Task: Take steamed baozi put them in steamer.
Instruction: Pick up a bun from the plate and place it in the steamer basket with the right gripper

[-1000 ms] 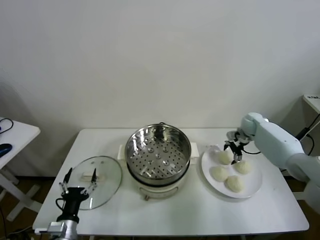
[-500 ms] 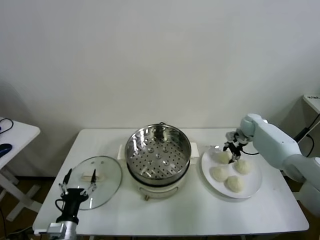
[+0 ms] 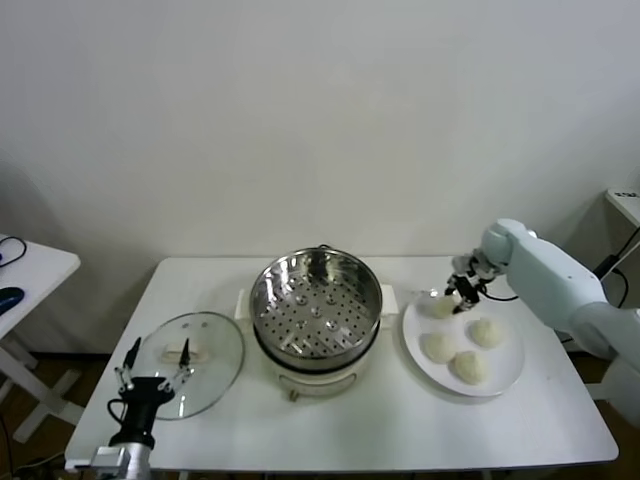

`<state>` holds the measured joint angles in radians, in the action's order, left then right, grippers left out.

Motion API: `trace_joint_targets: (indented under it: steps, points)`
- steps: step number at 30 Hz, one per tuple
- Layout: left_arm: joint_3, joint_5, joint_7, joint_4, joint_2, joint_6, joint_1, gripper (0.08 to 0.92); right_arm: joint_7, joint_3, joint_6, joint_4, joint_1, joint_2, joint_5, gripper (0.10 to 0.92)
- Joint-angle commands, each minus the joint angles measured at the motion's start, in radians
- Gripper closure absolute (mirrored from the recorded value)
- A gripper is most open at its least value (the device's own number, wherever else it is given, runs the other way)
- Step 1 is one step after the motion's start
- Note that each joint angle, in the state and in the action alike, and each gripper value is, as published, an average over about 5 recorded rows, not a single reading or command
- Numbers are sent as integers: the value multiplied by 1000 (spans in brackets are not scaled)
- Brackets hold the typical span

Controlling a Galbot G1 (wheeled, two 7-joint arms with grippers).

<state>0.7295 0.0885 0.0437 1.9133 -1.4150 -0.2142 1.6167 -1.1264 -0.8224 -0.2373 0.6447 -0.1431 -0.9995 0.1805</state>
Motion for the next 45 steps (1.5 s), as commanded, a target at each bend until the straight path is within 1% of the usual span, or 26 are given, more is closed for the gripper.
trace_joint_targets:
  steps: [1, 8, 13, 15, 20, 27, 36, 40, 45]
  points:
    - [-1, -2, 1, 1, 1, 0, 1, 177, -1, -84, -15, 103, -103, 22, -56, 533]
    - [-4, -10, 1, 3, -1, 6, -3, 177, -9, -242, -42, 359, -318, 70, -181, 520]
    - [-6, -16, 3, 7, 0, 9, -2, 177, -8, -330, -82, 528, -463, 54, -223, 508]
    - [-6, -18, 7, 10, 0, 11, -1, 177, -8, -339, -120, 573, -495, 33, -189, 508]
    - [-18, -23, 9, 19, 11, 16, 2, 177, -5, -304, -221, 635, -493, -49, -18, 507]
    - [-28, -29, 5, 28, 31, 24, 3, 177, -3, -287, -233, 627, -421, -195, 67, 508]
    - [-36, -40, 8, 52, 26, 43, 4, 177, 9, -274, -286, 496, -300, -355, 170, 508]
    - [-33, -39, 8, 59, 31, 51, 2, 177, 13, -259, -315, 434, -264, -399, 225, 505]
    - [-31, -37, 8, 58, 32, 51, 4, 177, 15, -258, -330, 375, -227, -416, 272, 505]
